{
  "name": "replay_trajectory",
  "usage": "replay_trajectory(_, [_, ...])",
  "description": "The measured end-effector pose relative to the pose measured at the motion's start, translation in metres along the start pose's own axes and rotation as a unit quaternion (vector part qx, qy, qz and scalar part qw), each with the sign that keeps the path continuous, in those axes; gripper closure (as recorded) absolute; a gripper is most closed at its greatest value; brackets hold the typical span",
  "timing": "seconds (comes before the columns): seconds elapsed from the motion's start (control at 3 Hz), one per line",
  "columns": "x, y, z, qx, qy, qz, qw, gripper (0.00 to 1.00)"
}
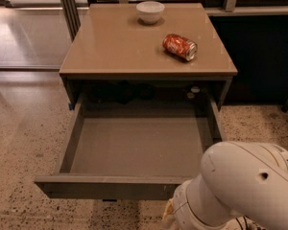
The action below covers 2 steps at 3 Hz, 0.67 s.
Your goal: Close top drawer
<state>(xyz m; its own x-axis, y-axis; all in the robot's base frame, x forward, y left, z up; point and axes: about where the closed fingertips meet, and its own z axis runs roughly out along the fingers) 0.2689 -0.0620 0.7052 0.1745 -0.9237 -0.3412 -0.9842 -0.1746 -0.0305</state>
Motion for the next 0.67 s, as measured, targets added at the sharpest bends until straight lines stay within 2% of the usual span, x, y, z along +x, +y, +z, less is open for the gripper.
replay_trajectory(0.67, [0.025, -0.021, 0.032, -0.017, 0.052, -0.017, 0.9984, 1.00])
